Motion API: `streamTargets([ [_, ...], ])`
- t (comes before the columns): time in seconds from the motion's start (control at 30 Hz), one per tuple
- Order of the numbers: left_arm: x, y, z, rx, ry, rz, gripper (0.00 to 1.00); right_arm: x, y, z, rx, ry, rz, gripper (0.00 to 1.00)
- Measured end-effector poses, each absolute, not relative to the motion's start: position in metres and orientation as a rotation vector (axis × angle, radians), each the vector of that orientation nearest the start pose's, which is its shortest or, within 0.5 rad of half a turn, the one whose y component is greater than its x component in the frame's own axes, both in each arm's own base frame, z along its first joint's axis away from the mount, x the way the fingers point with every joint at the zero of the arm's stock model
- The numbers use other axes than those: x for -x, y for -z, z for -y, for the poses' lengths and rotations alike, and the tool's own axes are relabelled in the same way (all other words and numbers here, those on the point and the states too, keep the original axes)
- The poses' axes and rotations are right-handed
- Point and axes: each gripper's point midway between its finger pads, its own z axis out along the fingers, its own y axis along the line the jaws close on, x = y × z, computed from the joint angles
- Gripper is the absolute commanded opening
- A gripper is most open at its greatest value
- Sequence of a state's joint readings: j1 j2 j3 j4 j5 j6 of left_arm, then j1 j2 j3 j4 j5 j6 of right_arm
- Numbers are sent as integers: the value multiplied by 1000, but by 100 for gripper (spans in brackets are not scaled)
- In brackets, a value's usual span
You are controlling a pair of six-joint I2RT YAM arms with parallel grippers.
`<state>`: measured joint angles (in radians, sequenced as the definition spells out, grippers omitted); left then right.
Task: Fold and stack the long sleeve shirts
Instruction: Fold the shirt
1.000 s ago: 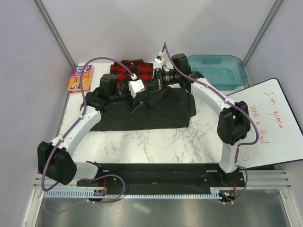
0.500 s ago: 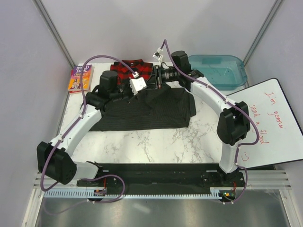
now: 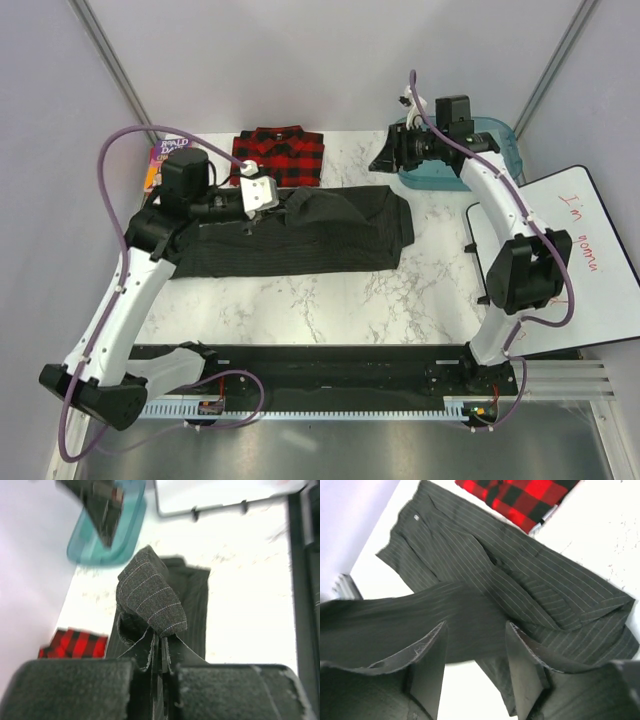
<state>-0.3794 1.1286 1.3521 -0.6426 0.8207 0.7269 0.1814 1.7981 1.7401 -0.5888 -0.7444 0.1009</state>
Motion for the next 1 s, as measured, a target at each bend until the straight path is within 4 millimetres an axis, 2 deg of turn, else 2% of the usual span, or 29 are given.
streamTargets([
  [0.13, -220, -383, 224, -1416, 672, -1159, 2, -433, -234, -210, 548, -942, -2175, 40],
  [0.27, -199, -401, 227, -1424, 761, -1109, 2, -435, -172, -213, 575, -945, -2299, 27],
  [0.3, -195, -405, 228, -1423, 787, -1102, 2, -431, -149, -211, 585, -949, -2354, 23],
  [0.4, -189, -415, 231, -1416, 839, -1098, 2, -410, -102, -202, 627, -948, -2478, 15],
  [0.5, -190, -421, 234, -1407, 872, -1110, 2, -378, -72, -191, 693, -950, -2585, 10],
  [0.7, -201, -424, 238, -1359, 906, -1164, 2, -325, -45, -176, 831, -979, -2709, 5],
  [0.8, -207, -432, 239, -1319, 895, -1170, 2, -309, -37, -169, 887, -963, -2754, 4],
  [1.0, -229, -445, 238, -1229, 814, -1176, 2, -305, -28, -158, 934, -889, -2795, 6],
])
